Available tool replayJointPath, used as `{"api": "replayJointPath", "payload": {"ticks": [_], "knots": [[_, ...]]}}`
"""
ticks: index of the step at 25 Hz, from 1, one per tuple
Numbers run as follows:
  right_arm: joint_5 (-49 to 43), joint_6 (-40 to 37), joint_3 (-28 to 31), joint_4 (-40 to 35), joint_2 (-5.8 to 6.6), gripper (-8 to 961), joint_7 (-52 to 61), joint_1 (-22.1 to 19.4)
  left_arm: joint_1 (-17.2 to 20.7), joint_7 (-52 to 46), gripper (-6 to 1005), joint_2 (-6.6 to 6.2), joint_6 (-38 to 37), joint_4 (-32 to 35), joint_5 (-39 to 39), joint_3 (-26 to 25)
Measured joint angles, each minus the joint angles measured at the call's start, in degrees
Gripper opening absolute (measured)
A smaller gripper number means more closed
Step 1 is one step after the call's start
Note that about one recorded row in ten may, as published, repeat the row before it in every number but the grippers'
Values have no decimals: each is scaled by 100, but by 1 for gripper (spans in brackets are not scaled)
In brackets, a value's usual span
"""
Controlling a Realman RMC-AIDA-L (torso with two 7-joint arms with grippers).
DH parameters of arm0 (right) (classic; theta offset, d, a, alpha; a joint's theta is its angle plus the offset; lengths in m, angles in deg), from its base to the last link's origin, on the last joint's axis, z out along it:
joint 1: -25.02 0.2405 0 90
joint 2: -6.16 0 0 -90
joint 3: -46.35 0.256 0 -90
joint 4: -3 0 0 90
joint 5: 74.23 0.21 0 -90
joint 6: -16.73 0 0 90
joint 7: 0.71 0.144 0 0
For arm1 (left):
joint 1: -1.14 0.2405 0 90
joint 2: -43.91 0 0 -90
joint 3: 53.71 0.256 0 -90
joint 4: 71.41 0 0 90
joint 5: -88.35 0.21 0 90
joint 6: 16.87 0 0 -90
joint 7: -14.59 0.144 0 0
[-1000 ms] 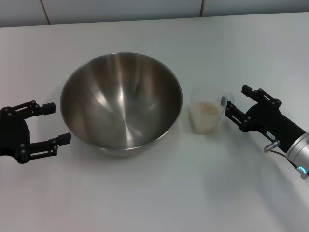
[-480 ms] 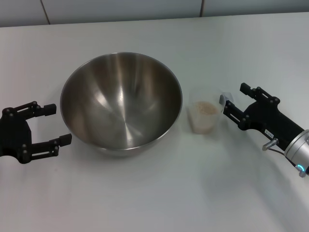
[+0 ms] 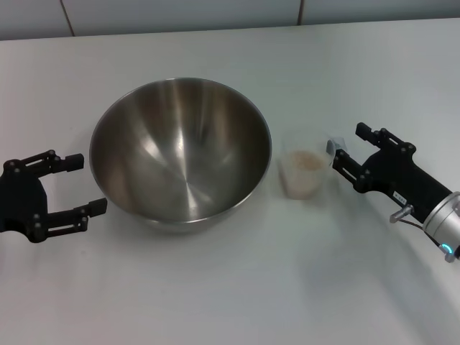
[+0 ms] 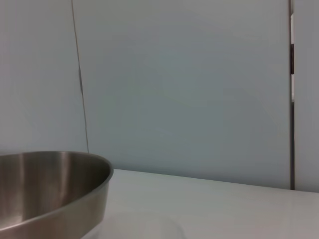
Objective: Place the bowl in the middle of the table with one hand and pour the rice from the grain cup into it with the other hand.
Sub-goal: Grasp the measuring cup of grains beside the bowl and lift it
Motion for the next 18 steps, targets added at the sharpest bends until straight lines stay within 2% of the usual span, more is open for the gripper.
{"api": "replayJointPath", "payload": {"ticks": [3,9,14,18], "knots": [[0,0,32,37,-1,685,-250,2,0,0,814,0,35,0,0,-3],[-1,0,185,206,-6,492,-685,-47,0,0,814,0,111,-25,-1,-6],[-1,6,185,209,0,256,-689,-41,0,0,814,0,146,-34,-1,-9],[-1,9,184,211,0,187,-691,-38,-6,0,814,0,151,-41,-1,-12]]}}
